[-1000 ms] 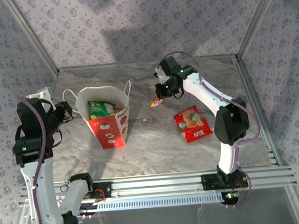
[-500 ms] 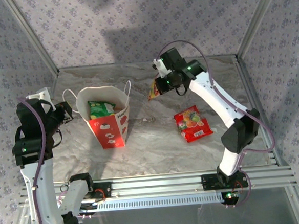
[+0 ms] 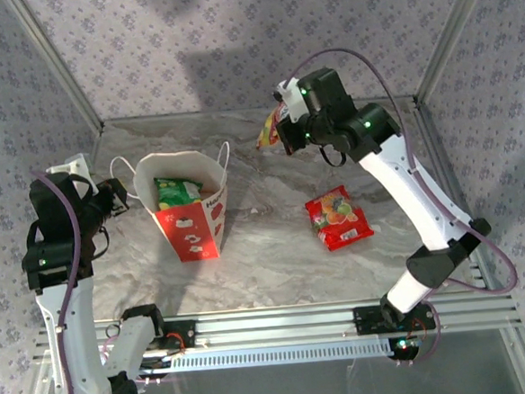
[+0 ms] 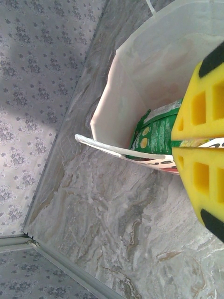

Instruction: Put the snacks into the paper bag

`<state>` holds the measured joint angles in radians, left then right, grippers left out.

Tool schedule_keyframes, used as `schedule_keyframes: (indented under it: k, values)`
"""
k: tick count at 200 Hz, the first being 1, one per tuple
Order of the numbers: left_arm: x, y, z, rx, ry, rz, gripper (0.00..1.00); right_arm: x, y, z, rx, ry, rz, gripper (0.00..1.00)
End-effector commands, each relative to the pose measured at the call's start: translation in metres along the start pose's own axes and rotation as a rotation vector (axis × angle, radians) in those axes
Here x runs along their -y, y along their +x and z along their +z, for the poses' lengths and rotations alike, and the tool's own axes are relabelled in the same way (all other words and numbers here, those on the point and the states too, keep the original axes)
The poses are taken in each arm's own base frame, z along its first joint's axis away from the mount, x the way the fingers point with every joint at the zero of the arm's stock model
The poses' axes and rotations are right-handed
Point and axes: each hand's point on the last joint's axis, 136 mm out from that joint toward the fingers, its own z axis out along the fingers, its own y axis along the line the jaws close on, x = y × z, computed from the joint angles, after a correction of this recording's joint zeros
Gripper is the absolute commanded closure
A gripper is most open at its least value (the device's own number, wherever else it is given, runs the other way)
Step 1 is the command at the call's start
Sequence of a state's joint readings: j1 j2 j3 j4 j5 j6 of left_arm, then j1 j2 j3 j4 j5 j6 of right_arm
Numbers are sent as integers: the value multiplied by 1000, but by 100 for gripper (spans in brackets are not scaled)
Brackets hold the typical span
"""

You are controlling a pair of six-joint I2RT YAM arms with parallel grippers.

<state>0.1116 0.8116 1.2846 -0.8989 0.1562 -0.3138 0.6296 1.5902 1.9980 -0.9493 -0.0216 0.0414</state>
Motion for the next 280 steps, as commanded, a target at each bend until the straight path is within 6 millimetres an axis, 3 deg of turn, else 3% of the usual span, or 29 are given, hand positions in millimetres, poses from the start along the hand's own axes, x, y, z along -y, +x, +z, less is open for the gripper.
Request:
schedule_keyframes:
  k: [1, 37, 60, 114, 166, 220, 280]
  values:
    - [0, -12, -13, 39, -16, 7, 81, -3, -40, -42, 169, 18, -50, 100]
    - [0, -15, -17, 46, -26, 17, 81, -9, -57, -62, 240, 16, -72, 100]
    - [-2, -15, -15, 38, -38, 14, 72, -20, -72, -77, 301, -3, -100, 100]
    - [-5, -18, -2, 18, -56, 12, 63, -44, -102, -113, 430, -32, -156, 100]
    - [-9, -20, 15, 10, -68, 9, 63, -94, -111, -130, 504, -199, -204, 100]
    - [-17, -15, 31, -35, -103, -8, 79, -138, -110, -110, 487, -356, -223, 100]
    - [-22, -17, 25, -12, -132, -13, 93, -174, -99, -72, 394, -489, -244, 100]
